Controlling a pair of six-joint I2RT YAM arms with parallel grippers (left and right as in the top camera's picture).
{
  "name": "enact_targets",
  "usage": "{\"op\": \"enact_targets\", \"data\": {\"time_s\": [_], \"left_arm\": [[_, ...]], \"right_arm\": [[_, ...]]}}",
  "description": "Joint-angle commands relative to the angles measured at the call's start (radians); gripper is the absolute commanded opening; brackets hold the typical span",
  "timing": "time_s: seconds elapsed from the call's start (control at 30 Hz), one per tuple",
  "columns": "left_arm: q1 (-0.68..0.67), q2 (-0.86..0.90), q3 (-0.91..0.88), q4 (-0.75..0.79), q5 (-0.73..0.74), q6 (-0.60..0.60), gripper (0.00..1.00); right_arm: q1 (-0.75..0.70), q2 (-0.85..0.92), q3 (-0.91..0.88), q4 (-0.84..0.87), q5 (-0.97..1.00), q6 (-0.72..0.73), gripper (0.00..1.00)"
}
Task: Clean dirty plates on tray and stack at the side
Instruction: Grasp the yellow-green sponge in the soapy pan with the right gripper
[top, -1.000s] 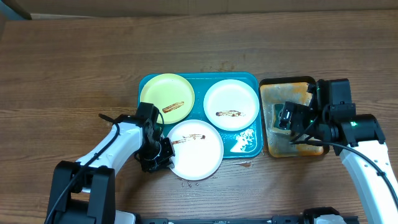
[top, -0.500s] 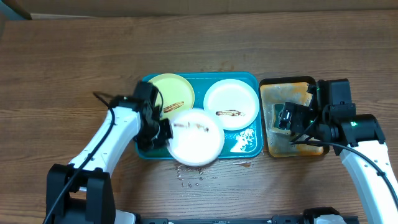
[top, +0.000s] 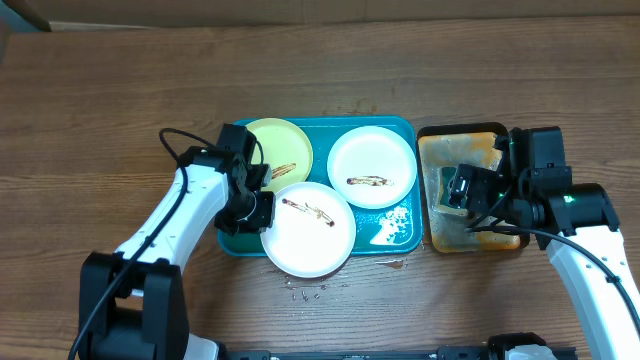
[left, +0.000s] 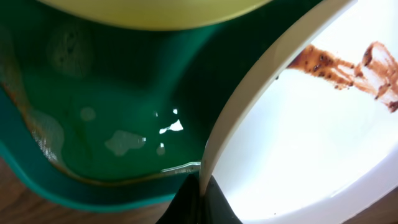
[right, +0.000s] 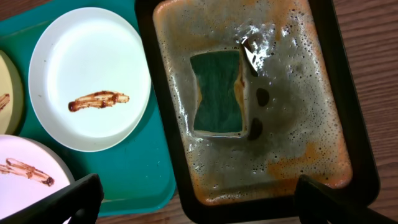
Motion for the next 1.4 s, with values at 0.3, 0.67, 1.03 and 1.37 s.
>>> {"op": "enact_targets", "data": {"time_s": [0.3, 0.67, 1.03, 1.37], "left_arm": [[-0.004, 0.073, 0.011, 0.035, -0.005, 0.089, 0.04], [-0.004, 0.073, 0.011, 0.044, -0.005, 0.072, 0.04], [-0.004, 0.073, 0.011, 0.044, -0.005, 0.060, 0.04], [-0.004, 0.073, 0.011, 0.044, -0.005, 0.045, 0.04]], "right_arm": [[0.007, 0.051, 0.015, 0.073, 0.010, -0.008, 0.99], [0.007, 0.256, 0.015, 0.196, 0.032, -0.058, 0.84], [0.007, 0.511, 0.015, 0.255, 0.070, -0.031, 0.64], [0.007, 0.556, 0.023, 0.251, 0.132, 0.043, 0.15]]}}
